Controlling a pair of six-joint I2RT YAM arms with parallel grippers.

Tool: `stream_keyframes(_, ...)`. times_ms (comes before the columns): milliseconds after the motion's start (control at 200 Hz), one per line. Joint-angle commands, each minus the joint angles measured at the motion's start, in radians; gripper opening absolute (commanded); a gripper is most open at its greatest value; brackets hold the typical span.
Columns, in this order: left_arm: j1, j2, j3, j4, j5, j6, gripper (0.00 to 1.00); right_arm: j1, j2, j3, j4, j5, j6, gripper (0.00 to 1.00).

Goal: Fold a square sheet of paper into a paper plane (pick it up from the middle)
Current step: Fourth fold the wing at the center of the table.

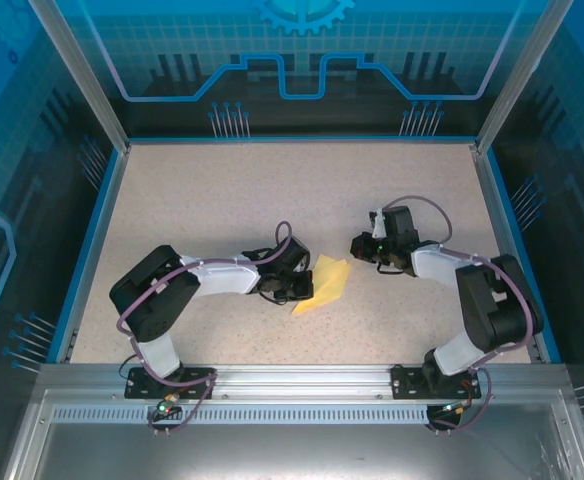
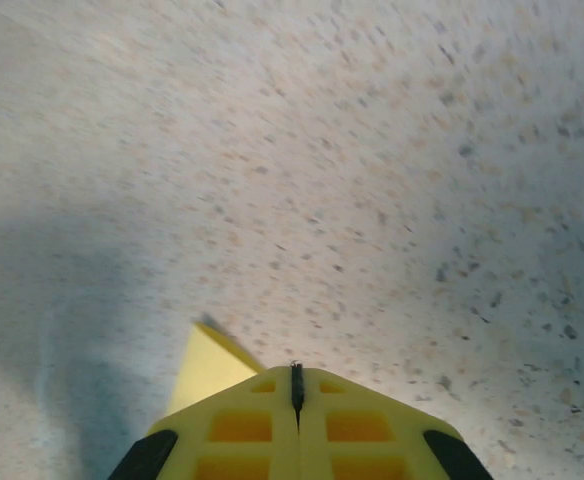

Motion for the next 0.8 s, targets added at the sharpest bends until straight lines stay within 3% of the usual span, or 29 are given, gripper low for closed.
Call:
stream_keyframes(0,-0.004,0.043,-0.037,0.010,-0.015,-0.062,0.00,0.043,-0.030,0.003,-0.047,-0.062,0.010,0.05)
stream_keyframes(150,-0.011,0.068,-0.007,0.085,-0.020,-0.090,0.00,0.115,-0.005,0.004,-0.059,-0.099,0.051,0.05)
stream_keyframes(515,-0.011,0.098,0.033,0.083,-0.021,-0.082,0.00,0.132,0.175,0.048,-0.010,-0.251,0.117,0.04)
stream_keyframes(795,-0.006,0.060,0.051,0.083,0.036,-0.065,0.00,0.139,0.245,0.059,-0.063,-0.213,0.103,0.03)
